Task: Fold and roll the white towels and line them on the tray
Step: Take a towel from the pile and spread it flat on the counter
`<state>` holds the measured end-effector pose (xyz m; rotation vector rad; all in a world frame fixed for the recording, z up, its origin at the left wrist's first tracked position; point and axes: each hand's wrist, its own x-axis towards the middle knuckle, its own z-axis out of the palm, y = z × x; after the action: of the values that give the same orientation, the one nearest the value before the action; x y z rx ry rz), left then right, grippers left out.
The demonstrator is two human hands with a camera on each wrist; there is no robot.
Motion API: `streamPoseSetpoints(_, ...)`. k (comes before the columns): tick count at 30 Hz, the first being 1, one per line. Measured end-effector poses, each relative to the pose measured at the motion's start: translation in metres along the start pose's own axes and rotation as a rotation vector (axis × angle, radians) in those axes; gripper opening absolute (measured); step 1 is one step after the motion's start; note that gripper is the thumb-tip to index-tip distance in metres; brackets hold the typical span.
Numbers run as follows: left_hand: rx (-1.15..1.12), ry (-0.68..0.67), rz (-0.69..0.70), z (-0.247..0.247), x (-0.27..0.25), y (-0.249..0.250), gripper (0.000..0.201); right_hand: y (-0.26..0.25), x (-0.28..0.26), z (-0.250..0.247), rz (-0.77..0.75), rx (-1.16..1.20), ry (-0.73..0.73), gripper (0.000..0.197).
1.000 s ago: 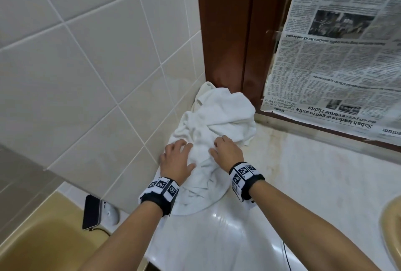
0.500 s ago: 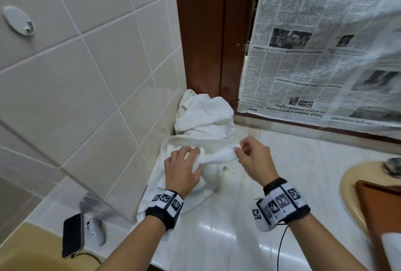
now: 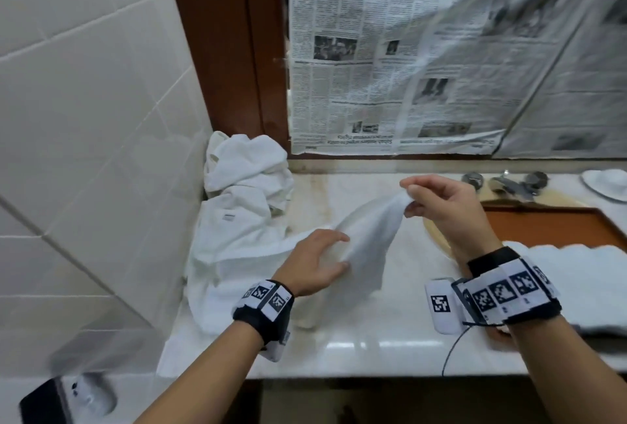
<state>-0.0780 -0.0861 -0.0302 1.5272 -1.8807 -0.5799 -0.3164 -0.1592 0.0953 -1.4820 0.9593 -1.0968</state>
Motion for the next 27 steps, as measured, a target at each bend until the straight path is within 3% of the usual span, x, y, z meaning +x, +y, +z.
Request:
streamPoseSetpoints(3,-0.075,-0.071,0.036,0.026,0.004,0.04,0.053,-0.01,-0.021,-0.022,-0.013,0.02,0.024,0.019)
streamPoseSetpoints(7,-0.137,-0.055,0.016,0.052,0.012,0.074,0.067,-0.008,-0.037,-0.04,-0.038,-0.026,0.005,0.032)
streamPoseSetpoints(11,-0.19,0.078,0.009,0.069,0.021,0.093,0.045,0.018,-0.036,-0.035,-0.061,-0.078,-0.066,0.019)
streamPoseSetpoints(14,-0.204,0.149,-0.043,0.079,0.022,0.095,0.05,0.036,-0.032,-0.03,-0.131,-0.195,-0.029,0.007)
streamPoseSetpoints(21,-0.151,0.388,-0.259,0.097,0.024,0.1,0.017,0.063,-0.028,-0.04,-0.148,-0.299,0.017,0.006)
streamPoseSetpoints(24,-0.186,0.416,-0.234,0.098,0.023,0.105,0.007,0.073,-0.028,-0.049,-0.129,-0.277,0.002,0.008)
streamPoseSetpoints(27,-0.233,0.348,-0.194,0.103,0.019,0.105,0.005,0.086,-0.028,-0.06,-0.104,-0.283,-0.011,0.008)
